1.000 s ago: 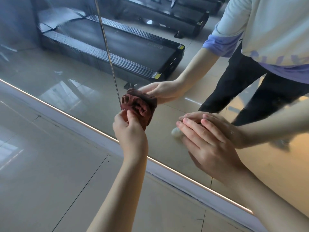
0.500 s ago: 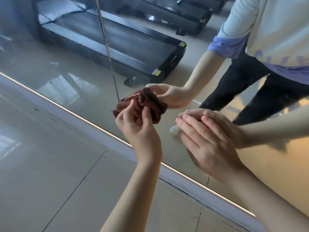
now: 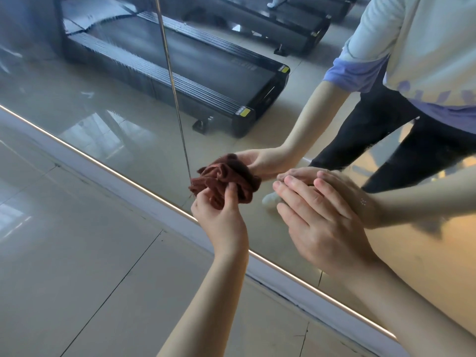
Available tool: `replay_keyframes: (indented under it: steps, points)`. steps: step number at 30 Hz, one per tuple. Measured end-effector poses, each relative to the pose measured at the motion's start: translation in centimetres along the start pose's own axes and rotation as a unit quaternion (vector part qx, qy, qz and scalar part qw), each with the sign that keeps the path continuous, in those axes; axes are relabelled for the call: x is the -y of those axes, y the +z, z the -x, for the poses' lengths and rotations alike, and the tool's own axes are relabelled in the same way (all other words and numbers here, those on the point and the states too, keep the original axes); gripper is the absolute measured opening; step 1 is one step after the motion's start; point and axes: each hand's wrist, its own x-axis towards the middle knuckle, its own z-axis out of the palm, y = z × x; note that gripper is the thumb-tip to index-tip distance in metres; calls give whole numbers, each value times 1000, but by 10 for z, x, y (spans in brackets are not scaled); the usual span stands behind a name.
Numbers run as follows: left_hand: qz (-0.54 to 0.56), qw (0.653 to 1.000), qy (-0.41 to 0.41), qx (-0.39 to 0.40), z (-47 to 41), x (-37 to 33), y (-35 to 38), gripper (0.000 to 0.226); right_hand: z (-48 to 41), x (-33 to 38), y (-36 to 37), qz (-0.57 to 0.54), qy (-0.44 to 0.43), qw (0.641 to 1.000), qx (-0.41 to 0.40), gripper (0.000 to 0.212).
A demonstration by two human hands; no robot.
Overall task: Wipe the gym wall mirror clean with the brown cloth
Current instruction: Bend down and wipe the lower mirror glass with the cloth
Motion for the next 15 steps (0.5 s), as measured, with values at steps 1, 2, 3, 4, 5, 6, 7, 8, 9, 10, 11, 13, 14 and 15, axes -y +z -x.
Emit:
replay_keyframes:
  steps: [1, 2, 3, 4, 5, 6, 7, 8, 9, 10, 11, 13, 14, 15]
  points:
    - [-1, 1000, -10, -13, -6, 4, -1, 14, 0, 0, 0, -1, 1, 1000, 0, 26]
    - [1, 999, -36, -33, -14, 6, -2, 13, 0, 0, 0, -1, 3, 1000, -1, 27]
    - [2, 996, -74, -55, -22, 7, -3, 13, 0, 0, 0, -2, 4, 1000, -2, 27]
    - [8, 991, -110, -69, -28, 7, -4, 13, 0, 1, 0, -3, 4, 1000, -5, 28]
    - [17, 989, -130, -70, -28, 7, -5, 14, 0, 1, 1, -3, 3, 1000, -6, 28]
    - [19, 989, -132, -61, -24, 7, -5, 15, 1, 0, 1, -2, 1, 1000, -7, 28]
    - [13, 991, -121, -45, -15, 8, -4, 15, 1, 0, 1, 1, -1, 1000, -7, 27]
    - [5, 994, -106, -22, -3, 11, -2, 14, 0, 0, 2, 4, -1, 1000, -8, 27]
    - [-1, 996, -90, 2, 7, 15, -1, 12, 0, 0, 2, 7, 0, 1000, -10, 27]
    - [-8, 997, -73, 20, 14, 21, -1, 10, -1, 0, 2, 9, 3, 1000, -12, 27]
    - [-16, 998, -62, 24, 16, 25, -1, 8, -1, 1, 2, 10, 7, 1000, -15, 28]
    - [-22, 997, -75, -10, -1, 32, -1, 8, -2, 4, 2, 5, 16, 1000, -19, 29]
    - [-19, 994, -100, -33, -14, 33, -1, 10, -2, 4, 2, 3, 18, 1000, -20, 30]
    - [-12, 990, -130, -50, -25, 34, -2, 14, -3, 4, 2, 1, 17, 1000, -19, 30]
